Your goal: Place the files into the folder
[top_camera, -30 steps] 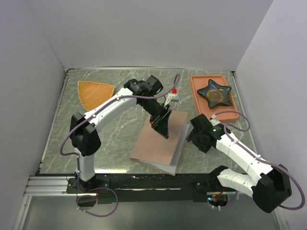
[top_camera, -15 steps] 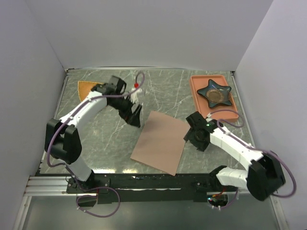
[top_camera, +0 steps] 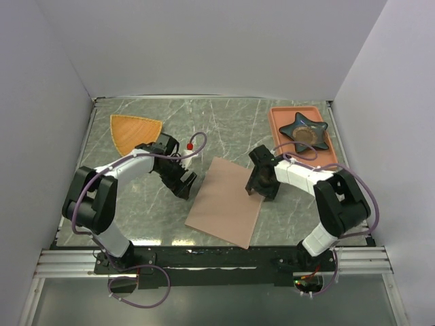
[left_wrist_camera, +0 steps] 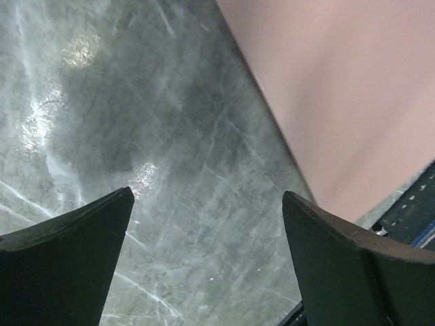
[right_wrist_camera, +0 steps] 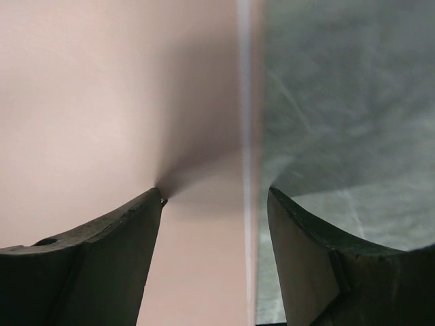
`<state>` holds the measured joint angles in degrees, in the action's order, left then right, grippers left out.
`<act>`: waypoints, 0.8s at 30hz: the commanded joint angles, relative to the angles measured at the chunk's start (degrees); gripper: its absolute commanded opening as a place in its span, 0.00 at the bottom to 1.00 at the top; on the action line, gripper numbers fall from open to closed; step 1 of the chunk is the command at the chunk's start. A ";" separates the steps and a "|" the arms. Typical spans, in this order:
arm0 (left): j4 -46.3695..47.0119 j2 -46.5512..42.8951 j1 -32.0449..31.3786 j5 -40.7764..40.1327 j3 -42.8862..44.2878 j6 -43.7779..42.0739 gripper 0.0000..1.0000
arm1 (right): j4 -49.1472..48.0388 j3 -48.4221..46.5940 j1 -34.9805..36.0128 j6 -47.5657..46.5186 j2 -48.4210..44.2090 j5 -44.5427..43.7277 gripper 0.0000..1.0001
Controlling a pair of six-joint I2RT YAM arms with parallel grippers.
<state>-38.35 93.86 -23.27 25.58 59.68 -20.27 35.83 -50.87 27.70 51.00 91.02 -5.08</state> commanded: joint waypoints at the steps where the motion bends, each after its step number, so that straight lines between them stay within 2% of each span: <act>1: 3.11 -2.02 0.06 -0.27 -1.32 -0.82 0.99 | -6.12 -3.44 -0.37 -2.31 6.00 2.96 0.70; 14: 4.25 -4.13 1.91 -0.10 -5.19 1.02 0.99 | -3.84 -20.22 5.43 -1.87 18.57 4.82 0.68; 19: 3.98 -5.35 2.00 0.08 -5.19 1.81 0.99 | -2.44 -21.29 6.31 -1.52 18.32 3.77 0.67; 24: 4.51 -4.31 2.09 -0.10 -3.17 2.51 0.99 | -2.87 -16.72 6.49 -0.64 12.61 1.83 0.70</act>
<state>-35.09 90.65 -21.28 25.10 54.54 -18.72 31.70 -70.61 33.67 49.01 107.37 -1.06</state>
